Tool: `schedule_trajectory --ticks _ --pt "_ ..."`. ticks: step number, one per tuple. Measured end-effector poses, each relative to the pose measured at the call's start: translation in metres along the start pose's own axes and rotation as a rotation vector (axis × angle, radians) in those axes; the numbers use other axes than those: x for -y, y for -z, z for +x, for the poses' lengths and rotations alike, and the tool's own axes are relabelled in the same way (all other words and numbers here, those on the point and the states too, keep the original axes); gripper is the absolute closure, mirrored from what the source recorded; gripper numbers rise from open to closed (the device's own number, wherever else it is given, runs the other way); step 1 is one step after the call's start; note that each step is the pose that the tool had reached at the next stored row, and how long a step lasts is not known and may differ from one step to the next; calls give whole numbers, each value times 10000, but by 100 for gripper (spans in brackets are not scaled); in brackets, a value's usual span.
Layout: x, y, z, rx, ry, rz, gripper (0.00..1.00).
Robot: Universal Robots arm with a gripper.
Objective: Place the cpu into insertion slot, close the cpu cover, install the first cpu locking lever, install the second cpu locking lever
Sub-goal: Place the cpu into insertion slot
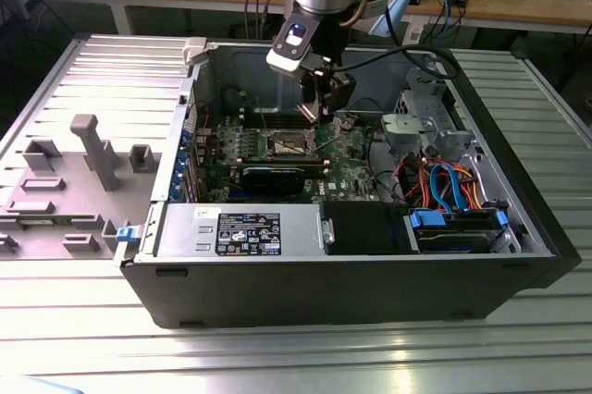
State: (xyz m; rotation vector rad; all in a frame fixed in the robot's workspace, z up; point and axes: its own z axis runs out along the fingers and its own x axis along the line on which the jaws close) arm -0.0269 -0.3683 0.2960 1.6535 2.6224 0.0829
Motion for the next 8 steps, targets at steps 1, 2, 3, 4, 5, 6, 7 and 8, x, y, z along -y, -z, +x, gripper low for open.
schedule_trajectory --ticks 1,2,3,4,5,6,7,8 --pt "0 -1 0 3 -25 1 45" --pt "0 -1 0 6 -50 2 45" --pt "0 -2 0 7 -62 2 45" --pt "0 -3 0 8 -76 2 45" --pt "0 -3 0 10 -89 2 45" --pt "0 -4 0 11 -103 3 45" --pt "0 -4 0 13 -115 3 45" --pt "1 -4 0 14 -128 4 45"
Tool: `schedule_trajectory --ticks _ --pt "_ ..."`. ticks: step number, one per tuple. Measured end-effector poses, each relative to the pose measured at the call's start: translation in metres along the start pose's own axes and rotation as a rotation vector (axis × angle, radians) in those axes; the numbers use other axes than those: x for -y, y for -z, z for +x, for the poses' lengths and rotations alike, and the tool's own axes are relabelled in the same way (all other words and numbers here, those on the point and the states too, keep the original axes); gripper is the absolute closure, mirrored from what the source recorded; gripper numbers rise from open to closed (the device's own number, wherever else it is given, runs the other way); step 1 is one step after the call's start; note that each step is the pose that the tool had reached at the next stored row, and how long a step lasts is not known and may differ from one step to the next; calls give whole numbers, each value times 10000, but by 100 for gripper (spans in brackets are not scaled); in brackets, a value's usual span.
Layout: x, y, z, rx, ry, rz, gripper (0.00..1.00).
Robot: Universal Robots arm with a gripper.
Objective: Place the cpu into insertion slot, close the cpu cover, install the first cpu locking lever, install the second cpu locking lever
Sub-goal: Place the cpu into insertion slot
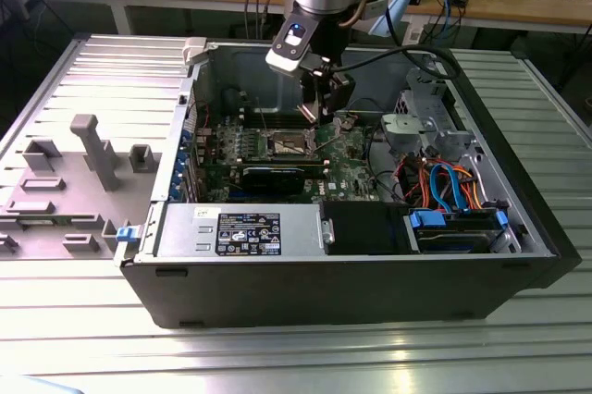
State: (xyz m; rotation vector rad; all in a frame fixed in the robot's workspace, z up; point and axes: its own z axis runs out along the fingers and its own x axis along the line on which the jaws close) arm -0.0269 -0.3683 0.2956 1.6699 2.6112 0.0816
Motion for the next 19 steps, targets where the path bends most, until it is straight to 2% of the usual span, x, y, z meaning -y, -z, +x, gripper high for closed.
schedule_trajectory --ticks 19 --pt "1 -13 0 29 -335 5 45"
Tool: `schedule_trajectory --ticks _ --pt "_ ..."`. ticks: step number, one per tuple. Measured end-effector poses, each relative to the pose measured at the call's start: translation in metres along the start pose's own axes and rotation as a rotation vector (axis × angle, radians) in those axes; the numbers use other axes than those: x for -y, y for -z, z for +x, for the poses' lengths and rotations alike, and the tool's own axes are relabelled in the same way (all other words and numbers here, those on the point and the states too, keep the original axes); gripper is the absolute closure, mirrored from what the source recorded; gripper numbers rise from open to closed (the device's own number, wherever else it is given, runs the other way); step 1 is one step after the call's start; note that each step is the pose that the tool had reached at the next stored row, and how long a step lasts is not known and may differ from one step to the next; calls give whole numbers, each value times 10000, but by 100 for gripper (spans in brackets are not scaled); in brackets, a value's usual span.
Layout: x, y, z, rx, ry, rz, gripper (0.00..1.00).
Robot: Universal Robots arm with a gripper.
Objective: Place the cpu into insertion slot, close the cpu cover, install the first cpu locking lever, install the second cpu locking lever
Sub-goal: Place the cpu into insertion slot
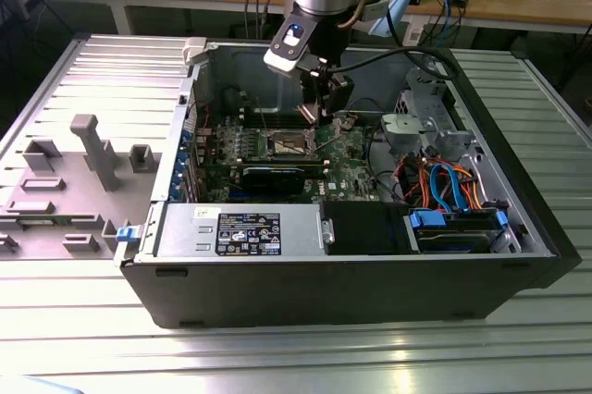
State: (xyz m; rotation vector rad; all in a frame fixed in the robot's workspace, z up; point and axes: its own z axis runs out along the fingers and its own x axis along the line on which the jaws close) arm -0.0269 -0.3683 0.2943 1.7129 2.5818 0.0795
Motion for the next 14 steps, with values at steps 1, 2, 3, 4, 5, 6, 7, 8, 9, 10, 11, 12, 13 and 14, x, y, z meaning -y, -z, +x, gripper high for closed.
schedule_trajectory --ticks 1,2,3,4,5,6,7,8,9,10,11,12,13,14 --pt "0 0 0 1 -9 0 45" --pt "0 -1 0 3 -28 1 45" --pt "0 -2 0 4 -43 1 45" --pt "0 -2 0 5 -51 1 45" --pt "0 -2 0 6 -64 1 45" --pt "0 -2 0 7 -73 1 45" --pt "0 -3 0 8 -87 2 45" --pt "0 -3 0 9 -98 2 45" --pt "0 -4 0 11 -119 2 45" --pt "0 -4 0 12 -130 2 45" --pt "0 -4 0 13 -141 3 45" --pt "0 -5 0 14 -160 3 45" --pt "0 -5 0 16 -171 3 45" --pt "0 -6 0 16 -185 3 45"
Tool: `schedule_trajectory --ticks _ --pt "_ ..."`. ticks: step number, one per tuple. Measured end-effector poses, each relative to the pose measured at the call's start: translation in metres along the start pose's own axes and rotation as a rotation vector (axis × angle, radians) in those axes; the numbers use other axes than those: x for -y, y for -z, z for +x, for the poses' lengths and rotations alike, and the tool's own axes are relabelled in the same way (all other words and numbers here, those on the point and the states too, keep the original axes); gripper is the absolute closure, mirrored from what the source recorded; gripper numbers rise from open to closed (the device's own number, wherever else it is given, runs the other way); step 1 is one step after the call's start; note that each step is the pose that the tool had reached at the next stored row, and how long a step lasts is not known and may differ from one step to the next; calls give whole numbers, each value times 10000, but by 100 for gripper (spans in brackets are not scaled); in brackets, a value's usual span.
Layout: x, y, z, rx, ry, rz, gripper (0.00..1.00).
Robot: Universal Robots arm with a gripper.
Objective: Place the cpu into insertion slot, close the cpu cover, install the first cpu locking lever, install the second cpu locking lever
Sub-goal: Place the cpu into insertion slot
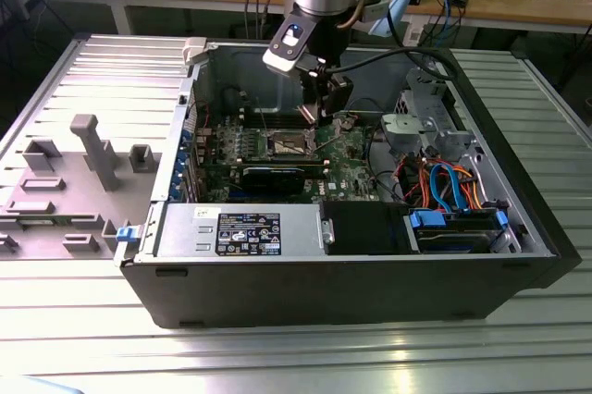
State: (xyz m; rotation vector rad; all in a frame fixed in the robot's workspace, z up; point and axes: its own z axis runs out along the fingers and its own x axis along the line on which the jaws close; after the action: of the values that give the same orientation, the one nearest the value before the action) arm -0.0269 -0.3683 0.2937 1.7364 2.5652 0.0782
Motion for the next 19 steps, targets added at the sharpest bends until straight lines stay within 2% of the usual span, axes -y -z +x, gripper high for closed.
schedule_trajectory --ticks 19 --pt "1 -9 0 21 -275 2 45"
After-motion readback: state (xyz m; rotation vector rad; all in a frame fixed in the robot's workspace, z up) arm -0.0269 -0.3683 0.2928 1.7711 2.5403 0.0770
